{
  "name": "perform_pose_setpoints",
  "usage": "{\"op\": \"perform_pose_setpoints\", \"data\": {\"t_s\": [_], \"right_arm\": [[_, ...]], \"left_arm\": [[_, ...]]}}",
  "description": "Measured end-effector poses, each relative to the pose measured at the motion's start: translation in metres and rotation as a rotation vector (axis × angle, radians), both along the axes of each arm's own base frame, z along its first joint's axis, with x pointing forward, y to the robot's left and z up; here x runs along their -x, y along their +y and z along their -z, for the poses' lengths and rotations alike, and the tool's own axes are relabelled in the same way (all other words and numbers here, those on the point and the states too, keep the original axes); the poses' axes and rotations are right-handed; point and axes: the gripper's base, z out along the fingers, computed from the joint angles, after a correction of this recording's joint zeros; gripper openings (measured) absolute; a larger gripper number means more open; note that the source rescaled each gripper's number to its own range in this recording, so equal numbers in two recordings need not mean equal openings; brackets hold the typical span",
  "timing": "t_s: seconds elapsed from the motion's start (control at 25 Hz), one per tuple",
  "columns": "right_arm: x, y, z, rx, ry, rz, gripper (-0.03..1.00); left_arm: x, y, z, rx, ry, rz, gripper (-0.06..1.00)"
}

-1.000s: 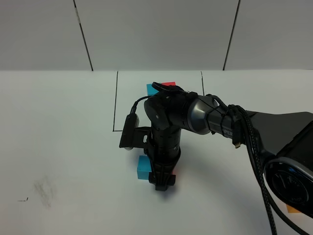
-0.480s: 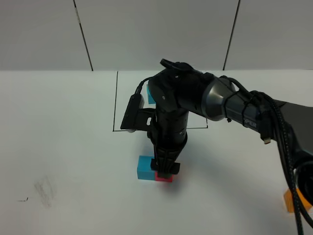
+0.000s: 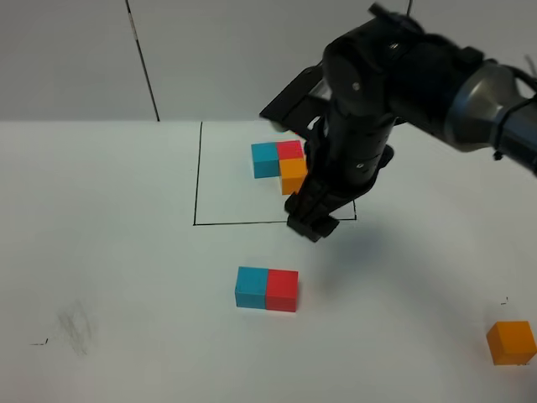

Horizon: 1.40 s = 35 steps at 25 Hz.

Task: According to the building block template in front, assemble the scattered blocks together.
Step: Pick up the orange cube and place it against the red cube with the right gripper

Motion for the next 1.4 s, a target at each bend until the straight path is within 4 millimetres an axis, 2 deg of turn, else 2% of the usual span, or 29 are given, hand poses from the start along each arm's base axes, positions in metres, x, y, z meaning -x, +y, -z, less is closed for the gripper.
{"op": "perform_pose_setpoints", "data": {"t_s": [0.16,0.28,0.56,0.76,0.84,0.96,1.24,1.4], "right_arm": [[0.008,-0.033,-0.025,-0.054,-0.02,0.158,0.89],[0.029,-0.06,-0.043,-0.077,-0.037,0.231,0.89],[0.091,-0.121,-0.054,-0.073,-0.035,0.331,0.89],[0.117,-0.166,-0.061,-0.092,-0.07,0.46,0.89],[0.121,-0.174,-0.062,-0.095,-0.077,0.492,0.89],[0.119,-0.174,-0.061,-0.104,-0.067,0.508,0.89],[0.106,-0.173,-0.046,-0.07,-0.023,0.573,0.89],[0.097,-0.174,-0.045,-0.093,-0.082,0.638,0.89]], "left_arm": [[0.0,0.0,0.0,0.0,0.0,0.0,0.84],[0.0,0.0,0.0,0.0,0.0,0.0,0.84],[0.0,0.0,0.0,0.0,0.0,0.0,0.84],[0.0,0.0,0.0,0.0,0.0,0.0,0.84],[0.0,0.0,0.0,0.0,0.0,0.0,0.84],[0.0,0.0,0.0,0.0,0.0,0.0,0.84],[0.0,0.0,0.0,0.0,0.0,0.0,0.84],[0.0,0.0,0.0,0.0,0.0,0.0,0.84]]}}
